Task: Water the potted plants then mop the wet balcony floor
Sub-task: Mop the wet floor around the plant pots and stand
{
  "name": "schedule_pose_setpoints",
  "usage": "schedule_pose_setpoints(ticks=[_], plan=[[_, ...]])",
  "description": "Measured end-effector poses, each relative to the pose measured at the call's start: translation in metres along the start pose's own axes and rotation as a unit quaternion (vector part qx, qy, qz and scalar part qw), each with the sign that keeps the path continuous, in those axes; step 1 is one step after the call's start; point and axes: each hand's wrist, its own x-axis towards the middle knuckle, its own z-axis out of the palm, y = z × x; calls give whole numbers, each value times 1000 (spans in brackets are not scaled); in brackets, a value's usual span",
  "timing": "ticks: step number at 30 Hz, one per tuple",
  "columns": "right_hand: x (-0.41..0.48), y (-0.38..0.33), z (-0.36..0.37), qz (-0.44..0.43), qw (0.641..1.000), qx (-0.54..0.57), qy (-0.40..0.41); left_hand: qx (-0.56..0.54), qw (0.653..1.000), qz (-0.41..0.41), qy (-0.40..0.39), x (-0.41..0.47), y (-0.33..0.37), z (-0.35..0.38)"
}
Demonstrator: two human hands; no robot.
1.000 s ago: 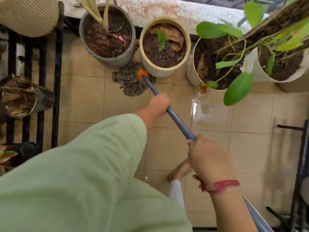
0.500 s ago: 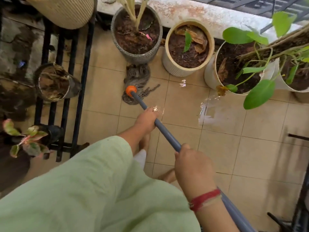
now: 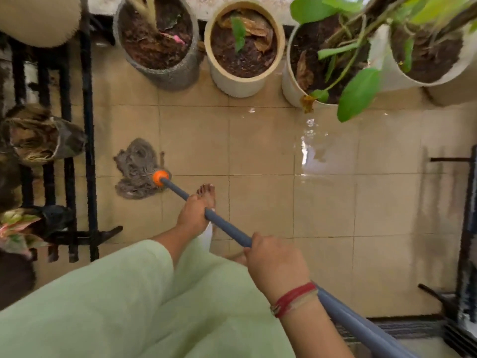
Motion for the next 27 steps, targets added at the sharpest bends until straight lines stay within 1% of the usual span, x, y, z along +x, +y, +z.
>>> schedule_pose_setpoints(ticks=[2, 3, 5, 7, 12, 16, 18, 21, 24, 27], plan=[[-6, 24, -3, 31, 999, 36, 16, 26, 999, 17, -15, 15, 31, -5], [-10, 35, -4, 47, 997, 52, 30, 46, 998, 38, -24, 23, 46, -7], [-20, 53, -3, 65, 992, 77, 71, 87, 991, 96, -22, 34, 73, -11], [-28, 69, -1, 88, 985, 105, 108, 103, 983, 148, -11, 44, 103, -13], [-46, 130, 17, 189, 950, 205, 143, 162, 948, 270, -34, 56, 207, 12], [-53, 159, 46, 237, 922, 261, 161, 220, 922, 309, -74, 63, 258, 40], [-57, 166, 61, 254, 912, 283, 151, 247, 910, 321, -84, 58, 265, 53], [-73, 169, 86, 252, 912, 299, 121, 272, 901, 324, -92, 33, 260, 71], [-87, 164, 105, 232, 922, 294, 101, 268, 913, 295, -91, 9, 233, 91], [-90, 148, 121, 208, 937, 264, 94, 228, 935, 261, -77, -4, 193, 108]])
